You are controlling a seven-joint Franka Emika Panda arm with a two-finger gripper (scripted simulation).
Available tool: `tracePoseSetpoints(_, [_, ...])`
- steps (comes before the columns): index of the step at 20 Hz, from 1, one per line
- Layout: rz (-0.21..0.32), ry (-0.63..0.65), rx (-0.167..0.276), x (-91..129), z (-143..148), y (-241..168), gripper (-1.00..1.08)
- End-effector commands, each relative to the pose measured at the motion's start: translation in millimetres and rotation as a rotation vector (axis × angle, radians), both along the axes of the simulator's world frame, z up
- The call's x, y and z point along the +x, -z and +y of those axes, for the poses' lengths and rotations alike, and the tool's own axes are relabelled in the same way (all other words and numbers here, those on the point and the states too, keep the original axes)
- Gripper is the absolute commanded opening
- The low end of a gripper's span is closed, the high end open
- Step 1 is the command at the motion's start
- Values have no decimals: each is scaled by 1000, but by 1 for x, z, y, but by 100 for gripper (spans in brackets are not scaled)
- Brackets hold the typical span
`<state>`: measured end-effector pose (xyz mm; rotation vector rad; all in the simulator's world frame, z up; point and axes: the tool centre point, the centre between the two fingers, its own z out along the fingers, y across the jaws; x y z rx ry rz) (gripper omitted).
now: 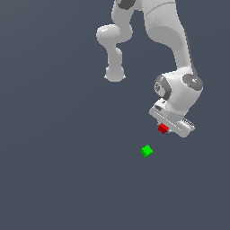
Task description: Stack the red cube on top of the green cube.
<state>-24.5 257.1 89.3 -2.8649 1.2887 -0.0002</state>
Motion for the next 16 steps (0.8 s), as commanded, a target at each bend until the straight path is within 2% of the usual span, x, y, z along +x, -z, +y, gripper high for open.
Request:
tracePoseSetpoints(1, [0, 0, 0, 0, 0, -15, -100])
tracePoseSetpoints(11, [-1, 0, 0, 2, -1, -29, -100])
tracePoseSetpoints(16, [-1, 0, 0, 14, -13, -21, -100])
